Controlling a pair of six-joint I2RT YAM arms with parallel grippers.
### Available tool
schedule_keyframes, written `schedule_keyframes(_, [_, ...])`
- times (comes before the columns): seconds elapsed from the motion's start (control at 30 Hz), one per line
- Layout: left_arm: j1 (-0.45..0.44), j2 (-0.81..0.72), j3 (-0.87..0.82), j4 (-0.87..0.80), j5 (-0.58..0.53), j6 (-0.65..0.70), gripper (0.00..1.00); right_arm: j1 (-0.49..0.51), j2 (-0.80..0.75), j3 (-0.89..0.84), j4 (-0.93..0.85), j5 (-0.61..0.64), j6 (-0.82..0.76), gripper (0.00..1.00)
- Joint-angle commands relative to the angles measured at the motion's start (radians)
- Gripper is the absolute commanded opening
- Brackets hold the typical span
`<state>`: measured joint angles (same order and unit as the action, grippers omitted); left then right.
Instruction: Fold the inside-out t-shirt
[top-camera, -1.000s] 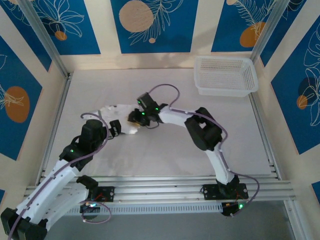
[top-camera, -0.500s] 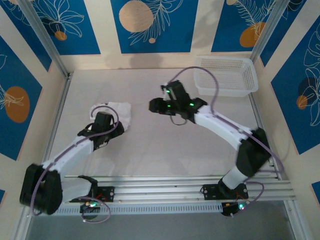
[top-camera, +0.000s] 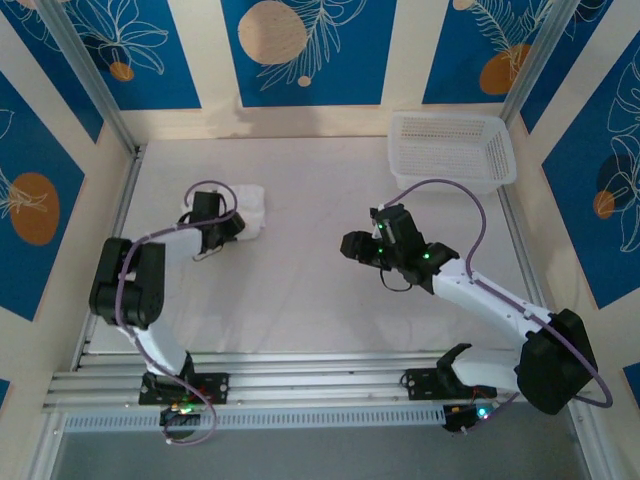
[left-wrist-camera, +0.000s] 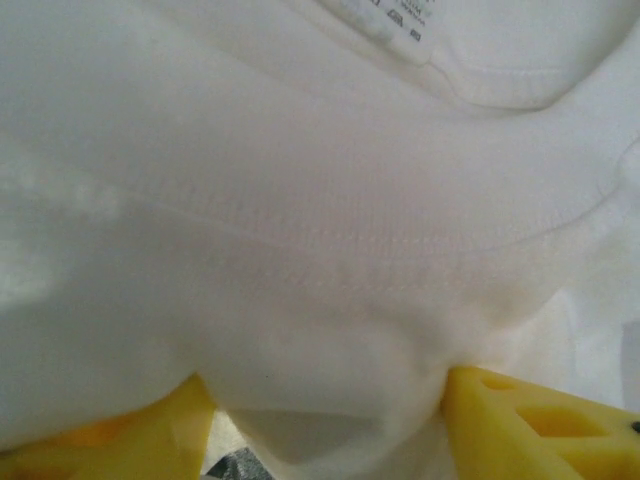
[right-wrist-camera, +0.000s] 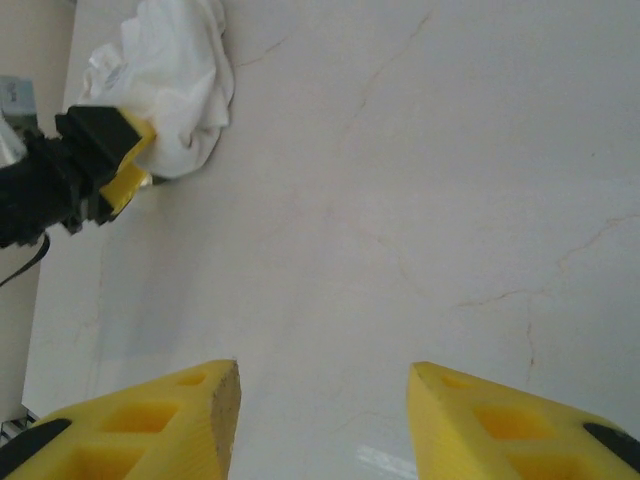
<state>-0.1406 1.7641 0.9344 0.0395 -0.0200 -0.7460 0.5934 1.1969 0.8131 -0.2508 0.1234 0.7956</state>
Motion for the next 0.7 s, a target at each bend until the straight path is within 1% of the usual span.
schedule_keyframes(0.0, [0.024,0.099,0.107,0.06,0.019,-0.053,0.61,-0.006,0.003,0.017,0.018,-0.019,0.017,0.48])
schedule_keyframes(0.17, [0.061,0.246,0.309,-0.005,-0.015,-0.056,0.6,-0.016,-0.014,0.02,-0.006,-0.019,0.01,0.48])
schedule_keyframes(0.27, [0.101,0.323,0.412,-0.014,0.011,-0.063,0.59,-0.023,-0.032,0.005,-0.011,-0.015,0.011,0.48])
schedule_keyframes(0.4, [0.139,0.417,0.581,-0.084,0.014,-0.015,0.59,-0.036,-0.052,-0.005,-0.033,-0.018,0.008,0.48])
schedule_keyframes(0.53, [0.172,0.497,0.729,-0.105,0.066,0.01,0.59,-0.048,-0.066,-0.007,-0.046,-0.022,0.009,0.48])
schedule_keyframes(0.67, [0.171,0.568,0.858,-0.095,0.147,0.019,0.61,-0.066,-0.064,-0.002,-0.051,-0.028,0.001,0.48])
